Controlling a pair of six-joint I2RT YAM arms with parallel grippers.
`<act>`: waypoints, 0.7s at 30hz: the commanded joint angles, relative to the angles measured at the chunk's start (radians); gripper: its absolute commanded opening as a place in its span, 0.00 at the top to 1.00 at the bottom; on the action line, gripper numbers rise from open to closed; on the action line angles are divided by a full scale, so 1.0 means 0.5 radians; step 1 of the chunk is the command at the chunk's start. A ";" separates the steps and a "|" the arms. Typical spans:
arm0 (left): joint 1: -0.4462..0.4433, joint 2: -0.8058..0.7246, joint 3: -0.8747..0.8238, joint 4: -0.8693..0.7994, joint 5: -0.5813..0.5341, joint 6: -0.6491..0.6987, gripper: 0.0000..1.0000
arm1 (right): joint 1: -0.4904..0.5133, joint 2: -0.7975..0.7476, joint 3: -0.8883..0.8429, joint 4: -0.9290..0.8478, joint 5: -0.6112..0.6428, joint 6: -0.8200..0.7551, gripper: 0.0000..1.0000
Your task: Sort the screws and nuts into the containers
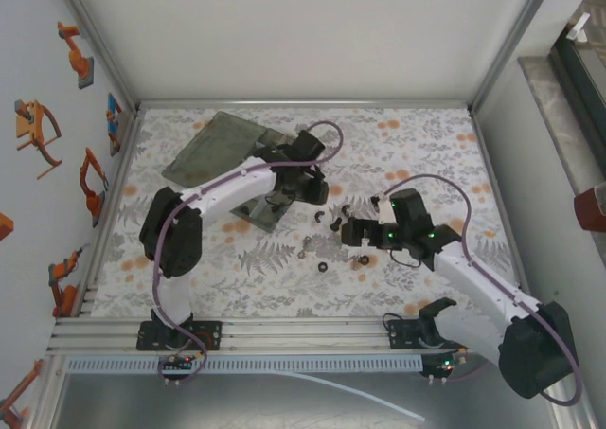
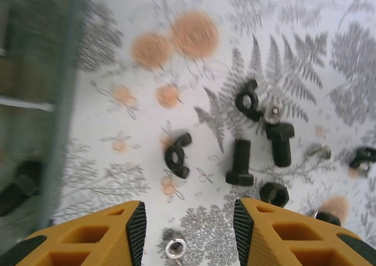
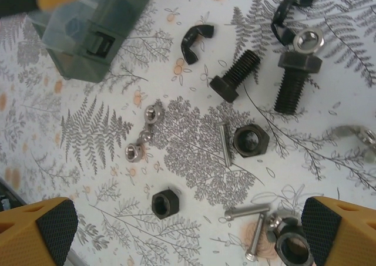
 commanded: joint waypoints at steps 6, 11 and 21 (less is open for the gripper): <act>-0.062 0.367 0.244 -0.200 0.021 0.122 0.63 | -0.009 -0.156 -0.064 -0.097 0.052 0.043 0.00; -0.071 0.454 0.331 -0.219 0.025 0.137 0.64 | -0.008 -0.178 -0.060 -0.135 0.061 0.024 0.00; -0.080 0.546 0.391 -0.283 -0.035 0.128 0.68 | -0.009 -0.181 -0.051 -0.128 0.061 0.030 0.00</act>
